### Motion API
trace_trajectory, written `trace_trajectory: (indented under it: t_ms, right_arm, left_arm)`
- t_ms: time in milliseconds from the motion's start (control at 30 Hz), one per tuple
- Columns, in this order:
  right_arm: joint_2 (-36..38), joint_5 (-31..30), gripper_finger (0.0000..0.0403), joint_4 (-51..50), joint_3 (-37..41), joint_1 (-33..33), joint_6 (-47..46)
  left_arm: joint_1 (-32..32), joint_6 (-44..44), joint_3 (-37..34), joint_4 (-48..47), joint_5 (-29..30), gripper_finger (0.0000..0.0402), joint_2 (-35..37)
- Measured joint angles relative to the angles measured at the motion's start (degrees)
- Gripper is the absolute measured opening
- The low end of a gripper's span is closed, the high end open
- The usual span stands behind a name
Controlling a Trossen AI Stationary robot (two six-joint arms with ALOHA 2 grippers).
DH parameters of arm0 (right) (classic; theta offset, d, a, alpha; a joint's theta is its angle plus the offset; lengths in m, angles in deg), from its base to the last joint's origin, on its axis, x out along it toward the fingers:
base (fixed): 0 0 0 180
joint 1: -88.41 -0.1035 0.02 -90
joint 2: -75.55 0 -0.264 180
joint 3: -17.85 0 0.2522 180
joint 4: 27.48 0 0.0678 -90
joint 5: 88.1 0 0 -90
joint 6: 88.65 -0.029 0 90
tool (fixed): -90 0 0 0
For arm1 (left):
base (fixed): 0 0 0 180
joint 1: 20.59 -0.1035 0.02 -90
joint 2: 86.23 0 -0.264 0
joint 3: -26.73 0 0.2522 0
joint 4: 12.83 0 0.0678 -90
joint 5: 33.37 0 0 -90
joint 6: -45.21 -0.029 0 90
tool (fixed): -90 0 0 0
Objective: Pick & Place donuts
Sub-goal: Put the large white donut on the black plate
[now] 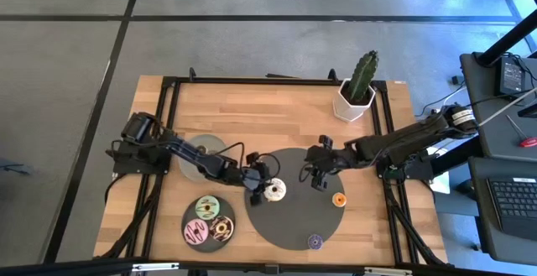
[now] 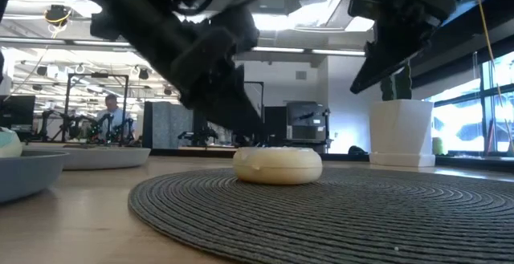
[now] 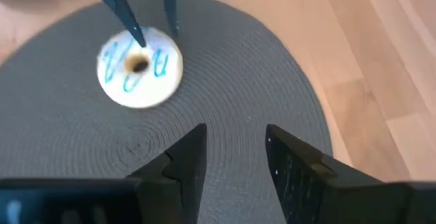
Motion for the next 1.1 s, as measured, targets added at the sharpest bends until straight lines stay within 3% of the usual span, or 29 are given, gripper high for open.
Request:
trace_trajectory:
  t_ms: [167, 400, 800, 967, 1100]
  right_arm:
    - [-0.03, -0.02, 0.0152, 0.11, 1.25, 0.02, 0.03]
    - [-0.03, -0.02, 0.0152, 0.45, 1.28, 0.02, 0.28]
    - [-0.03, -0.04, 0.0152, 0.37, 1.28, 0.03, 0.37]
    - [-0.03, -0.04, 0.0152, 0.3, 1.28, 0.04, 0.39]
    - [-0.03, -0.07, 0.0152, 0.27, 1.27, 0.04, 0.33]
  left_arm:
    - [-0.95, 2.48, 0.04, 0.97, -4.03, 0.0132, -1.93]
    - [-0.93, 3.31, 0.04, 0.75, -4.69, 0.0118, -2.01]
    - [-1.24, 1.54, 0.0, -0.26, -5.18, 0.0014, -1.47]
    - [-1.17, 3.03, -0.05, -3.43, -3.79, 0.0009, 4.64]
    - [1.52, 8.64, -0.04, -16.07, -2.4, 0.0006, 14.13]
